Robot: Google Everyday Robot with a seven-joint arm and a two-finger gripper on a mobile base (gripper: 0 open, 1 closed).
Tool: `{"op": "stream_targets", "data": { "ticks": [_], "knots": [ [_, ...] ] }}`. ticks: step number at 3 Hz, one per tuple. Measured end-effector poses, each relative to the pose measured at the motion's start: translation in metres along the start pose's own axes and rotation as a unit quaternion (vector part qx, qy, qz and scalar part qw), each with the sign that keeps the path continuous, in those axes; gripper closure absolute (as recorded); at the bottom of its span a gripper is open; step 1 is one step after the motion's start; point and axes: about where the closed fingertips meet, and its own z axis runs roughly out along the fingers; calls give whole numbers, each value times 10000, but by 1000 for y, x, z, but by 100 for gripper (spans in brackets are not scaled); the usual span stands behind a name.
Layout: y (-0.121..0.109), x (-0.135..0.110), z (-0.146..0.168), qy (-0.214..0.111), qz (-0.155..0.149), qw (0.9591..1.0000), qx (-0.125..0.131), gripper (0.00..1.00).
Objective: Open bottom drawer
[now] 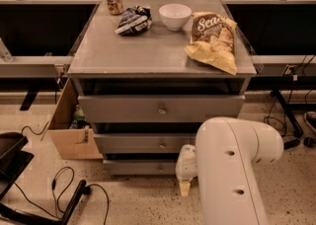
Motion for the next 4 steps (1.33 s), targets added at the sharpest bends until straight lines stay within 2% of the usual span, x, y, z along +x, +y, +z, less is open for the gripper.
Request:
{"op": "stream_targets", "data": {
  "ticks": [1,3,4],
  "knots": [
    [-14,-5,16,-84,-20,10000,-8,0],
    [-27,-13,48,-310,193,9992,-181,0],
    [-36,-1,40,-288,262,9992,-102,18]
  ]
}}
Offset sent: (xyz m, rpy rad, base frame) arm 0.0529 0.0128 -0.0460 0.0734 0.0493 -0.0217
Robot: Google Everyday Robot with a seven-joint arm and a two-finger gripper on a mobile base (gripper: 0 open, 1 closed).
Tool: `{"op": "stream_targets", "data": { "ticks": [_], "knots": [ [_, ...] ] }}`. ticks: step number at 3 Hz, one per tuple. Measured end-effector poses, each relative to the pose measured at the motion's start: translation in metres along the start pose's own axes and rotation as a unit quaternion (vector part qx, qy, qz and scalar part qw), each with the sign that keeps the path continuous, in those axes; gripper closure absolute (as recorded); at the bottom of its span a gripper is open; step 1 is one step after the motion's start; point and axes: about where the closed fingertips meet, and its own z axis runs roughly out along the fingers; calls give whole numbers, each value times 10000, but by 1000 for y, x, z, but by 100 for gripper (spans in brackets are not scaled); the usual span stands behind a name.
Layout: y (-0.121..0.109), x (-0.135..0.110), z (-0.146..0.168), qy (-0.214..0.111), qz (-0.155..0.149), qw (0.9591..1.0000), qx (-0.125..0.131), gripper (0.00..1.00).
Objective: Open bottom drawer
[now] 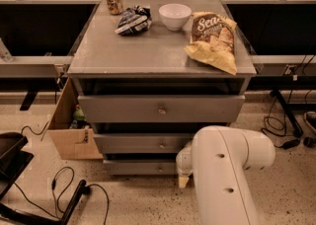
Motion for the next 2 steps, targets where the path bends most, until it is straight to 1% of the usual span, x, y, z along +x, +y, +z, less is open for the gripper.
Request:
{"op": "stream_targets", "data": {
  "ticks": [1,2],
  "knots": [
    [16,17,0,106,109,9997,-178,41],
    [26,22,2,153,140,9993,-311,64]
  ]
}}
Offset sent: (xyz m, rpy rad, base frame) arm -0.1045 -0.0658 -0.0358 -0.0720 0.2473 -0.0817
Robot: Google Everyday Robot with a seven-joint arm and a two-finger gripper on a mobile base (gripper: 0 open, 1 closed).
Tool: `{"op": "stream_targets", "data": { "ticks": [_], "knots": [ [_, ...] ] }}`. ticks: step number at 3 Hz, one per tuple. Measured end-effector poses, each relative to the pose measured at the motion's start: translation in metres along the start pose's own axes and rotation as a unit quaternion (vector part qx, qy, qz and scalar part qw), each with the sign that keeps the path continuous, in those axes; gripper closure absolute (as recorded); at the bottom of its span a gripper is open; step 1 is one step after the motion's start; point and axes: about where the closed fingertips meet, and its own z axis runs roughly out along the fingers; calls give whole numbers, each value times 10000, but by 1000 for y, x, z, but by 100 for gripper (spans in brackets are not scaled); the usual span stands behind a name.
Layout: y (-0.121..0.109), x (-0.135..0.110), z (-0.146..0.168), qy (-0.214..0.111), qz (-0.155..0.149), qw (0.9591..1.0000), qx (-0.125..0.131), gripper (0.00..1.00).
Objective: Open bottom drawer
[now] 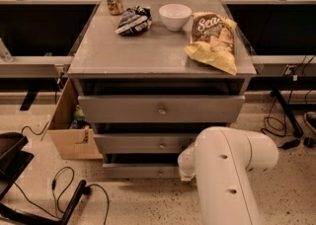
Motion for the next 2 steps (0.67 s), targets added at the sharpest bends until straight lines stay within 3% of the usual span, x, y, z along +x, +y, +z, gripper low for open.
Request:
{"op": "stream_targets", "data": {
  "ticks": [1,2],
  "knots": [
    [-3,-2,-6,0,0,10000,0,88],
    [-6,-4,-8,1,0,10000,0,100]
  ]
}}
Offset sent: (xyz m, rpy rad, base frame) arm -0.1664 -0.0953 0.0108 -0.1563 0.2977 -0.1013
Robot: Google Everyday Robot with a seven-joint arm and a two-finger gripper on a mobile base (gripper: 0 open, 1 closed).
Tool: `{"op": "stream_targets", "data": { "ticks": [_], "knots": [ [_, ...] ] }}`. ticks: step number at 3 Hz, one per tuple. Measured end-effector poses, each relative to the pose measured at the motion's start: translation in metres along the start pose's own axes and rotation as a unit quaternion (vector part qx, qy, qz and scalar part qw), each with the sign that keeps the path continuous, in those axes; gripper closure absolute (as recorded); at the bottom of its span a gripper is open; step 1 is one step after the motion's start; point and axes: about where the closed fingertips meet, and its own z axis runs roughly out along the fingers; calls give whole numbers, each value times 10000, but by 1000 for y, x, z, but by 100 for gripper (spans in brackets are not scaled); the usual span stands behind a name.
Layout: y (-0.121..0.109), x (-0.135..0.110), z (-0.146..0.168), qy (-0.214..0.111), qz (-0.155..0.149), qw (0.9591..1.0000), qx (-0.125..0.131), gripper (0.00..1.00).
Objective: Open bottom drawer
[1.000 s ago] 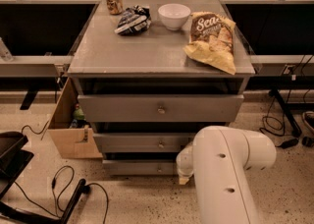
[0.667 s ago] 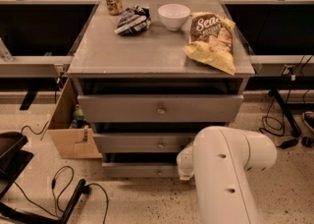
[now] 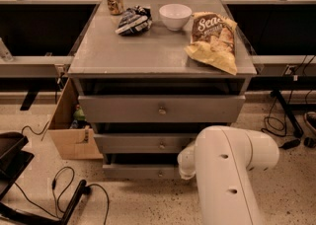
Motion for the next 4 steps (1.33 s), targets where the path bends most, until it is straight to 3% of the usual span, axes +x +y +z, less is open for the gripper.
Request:
{"op": "stream_targets", "data": {
  "ticks": [4],
  "knots": [
    [-10,-7,-4,1,2,10000,0,100]
  ]
}}
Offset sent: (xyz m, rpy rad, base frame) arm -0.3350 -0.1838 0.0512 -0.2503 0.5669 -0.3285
